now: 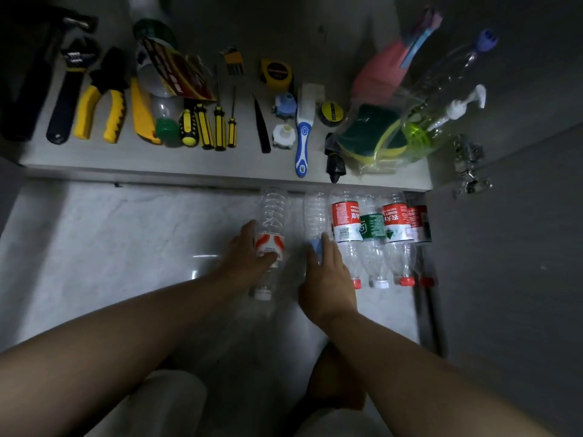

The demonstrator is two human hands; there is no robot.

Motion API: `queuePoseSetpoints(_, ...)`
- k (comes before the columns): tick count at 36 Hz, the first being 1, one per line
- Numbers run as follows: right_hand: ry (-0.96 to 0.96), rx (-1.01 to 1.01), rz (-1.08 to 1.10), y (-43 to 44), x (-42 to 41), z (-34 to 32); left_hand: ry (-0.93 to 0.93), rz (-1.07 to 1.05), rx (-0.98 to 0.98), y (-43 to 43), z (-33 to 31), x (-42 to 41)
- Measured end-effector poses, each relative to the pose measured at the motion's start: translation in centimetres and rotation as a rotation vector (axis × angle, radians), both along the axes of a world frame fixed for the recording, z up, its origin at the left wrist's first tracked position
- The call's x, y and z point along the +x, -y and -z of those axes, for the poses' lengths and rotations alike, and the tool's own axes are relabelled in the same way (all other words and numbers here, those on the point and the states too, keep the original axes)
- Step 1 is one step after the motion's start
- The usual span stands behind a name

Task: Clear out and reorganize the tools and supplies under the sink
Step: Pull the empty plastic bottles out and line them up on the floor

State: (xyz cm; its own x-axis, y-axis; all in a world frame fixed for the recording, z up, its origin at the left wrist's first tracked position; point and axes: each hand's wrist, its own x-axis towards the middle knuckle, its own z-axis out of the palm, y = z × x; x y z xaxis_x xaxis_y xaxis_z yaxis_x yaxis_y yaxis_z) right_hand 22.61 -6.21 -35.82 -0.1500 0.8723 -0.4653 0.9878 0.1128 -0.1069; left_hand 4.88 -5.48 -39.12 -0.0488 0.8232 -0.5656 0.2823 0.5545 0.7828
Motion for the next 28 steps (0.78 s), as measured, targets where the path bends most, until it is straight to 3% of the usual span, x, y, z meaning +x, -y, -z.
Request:
queuePoseSetpoints(10,0.004,-0.086,0.017,-1.1,0.7,-0.9,-0.045,0.025,0.003,-1.3,0.5,1.1)
queuePoseSetpoints(15,-0.052,0.04,0.059,-0.8,0.8,-1.5,-0.074,0.033,0.005,-2.4,0.2,2.1)
queuePoseSetpoints(20,-0.135,0.127,-0.106,-0.5,0.7,-1.4,0.033,0.059,0.025,-2.4,-0.5,2.2)
queuePoseSetpoints(24,-0.102,0.049,-0.304,-0.7,0.2,-0.9,0.13,0.123,0.026,-1.7,-0.5,1.5)
queuePoseSetpoints(28,0.029,-0.035,-0.429,-1.2,-0.6,-0.5,0.004,0.217,0.078,-1.3,-0.3,0.5)
